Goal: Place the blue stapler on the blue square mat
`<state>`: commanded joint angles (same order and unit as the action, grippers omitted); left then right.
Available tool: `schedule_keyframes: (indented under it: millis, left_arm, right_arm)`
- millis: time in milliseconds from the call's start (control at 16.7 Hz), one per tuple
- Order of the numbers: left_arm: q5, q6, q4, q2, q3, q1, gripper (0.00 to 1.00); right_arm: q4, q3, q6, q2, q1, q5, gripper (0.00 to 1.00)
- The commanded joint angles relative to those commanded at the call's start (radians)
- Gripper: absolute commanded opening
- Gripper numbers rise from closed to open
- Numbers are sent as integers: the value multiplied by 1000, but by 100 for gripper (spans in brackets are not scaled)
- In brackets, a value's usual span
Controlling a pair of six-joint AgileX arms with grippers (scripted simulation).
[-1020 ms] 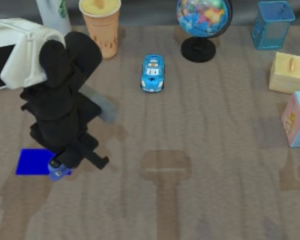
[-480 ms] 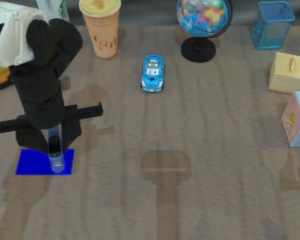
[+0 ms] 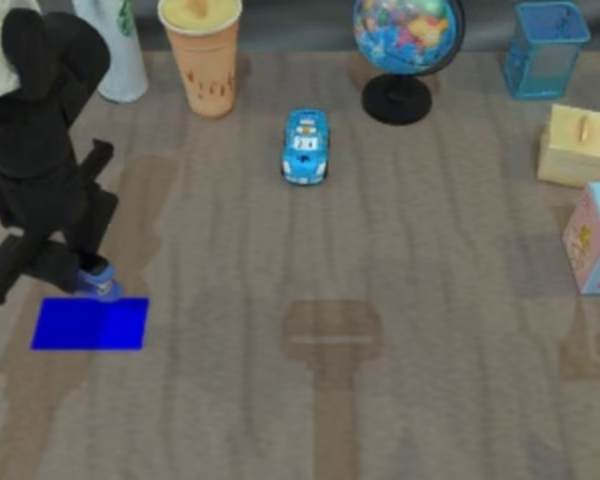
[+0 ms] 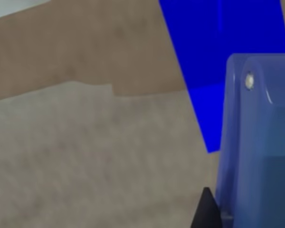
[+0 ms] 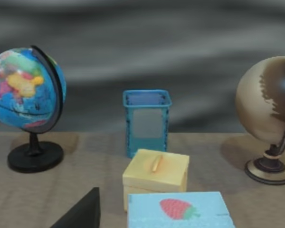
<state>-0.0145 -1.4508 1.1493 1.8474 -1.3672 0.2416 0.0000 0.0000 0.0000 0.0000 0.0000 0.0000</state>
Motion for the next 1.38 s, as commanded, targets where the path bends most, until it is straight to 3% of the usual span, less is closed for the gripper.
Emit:
schedule_keyframes:
  millis: [180,360,840,1380]
  left_arm:
    - [0,-194,-15,-25,-9,-36,0]
    - [2,-292,-28,-45,-13,-57,0]
    - [2,-300,-45,-39,1,-55,0]
    - [3,-293,-394,90,209,-69,0]
  right_arm:
    - [0,0,0,0,0,0,100]
    - [0,0,0,0,0,0,100]
    - [0,0,0,0,0,0,100]
    - [0,0,0,0,0,0,100]
